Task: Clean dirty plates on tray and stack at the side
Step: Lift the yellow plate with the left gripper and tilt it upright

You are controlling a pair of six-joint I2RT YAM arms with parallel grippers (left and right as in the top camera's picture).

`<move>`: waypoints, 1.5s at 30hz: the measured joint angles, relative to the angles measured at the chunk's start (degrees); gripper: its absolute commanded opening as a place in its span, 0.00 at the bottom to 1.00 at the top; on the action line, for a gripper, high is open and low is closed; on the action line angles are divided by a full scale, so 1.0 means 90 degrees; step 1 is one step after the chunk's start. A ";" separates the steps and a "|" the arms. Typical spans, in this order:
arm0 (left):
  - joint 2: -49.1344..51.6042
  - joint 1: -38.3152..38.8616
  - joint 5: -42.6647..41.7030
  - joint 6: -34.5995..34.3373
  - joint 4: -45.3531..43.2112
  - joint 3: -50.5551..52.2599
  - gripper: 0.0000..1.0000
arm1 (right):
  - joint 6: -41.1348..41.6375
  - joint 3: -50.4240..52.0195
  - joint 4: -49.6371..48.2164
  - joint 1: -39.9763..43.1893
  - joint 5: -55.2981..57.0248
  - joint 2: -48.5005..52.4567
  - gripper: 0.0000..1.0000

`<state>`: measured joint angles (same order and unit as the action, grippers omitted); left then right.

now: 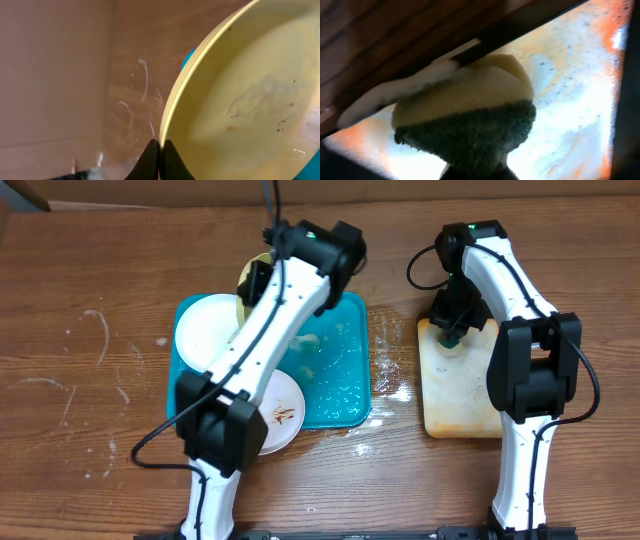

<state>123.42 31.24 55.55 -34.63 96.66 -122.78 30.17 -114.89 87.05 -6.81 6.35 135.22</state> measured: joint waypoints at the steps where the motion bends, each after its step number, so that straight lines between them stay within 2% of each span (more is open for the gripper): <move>1: 0.0032 0.0058 0.0107 -0.0024 -0.0002 0.0000 0.04 | -0.0005 0.0000 -0.0002 0.0019 -0.0010 0.0000 0.04; 9: 0.0129 0.0792 0.1117 -0.0260 0.0000 0.0000 0.04 | -0.0049 0.0000 -0.0007 0.0170 -0.0182 0.0000 0.04; 15: 0.0129 0.0991 0.1469 -0.0306 0.0002 -0.0002 0.04 | -0.0143 0.0000 -0.0005 0.0328 -0.0226 0.0000 0.04; 24: 0.0129 0.0979 0.1574 -0.0308 0.0002 0.0000 0.04 | -0.0238 0.0000 -0.0027 0.0610 -0.0442 0.0000 0.04; 45: 0.0131 0.0979 0.1569 -0.0328 -0.0005 0.0000 0.04 | -0.0308 0.0000 -0.0102 0.0622 -0.0554 0.0000 0.04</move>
<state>124.60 40.05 69.67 -37.58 96.62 -122.78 27.40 -114.89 86.13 -1.21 1.37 135.22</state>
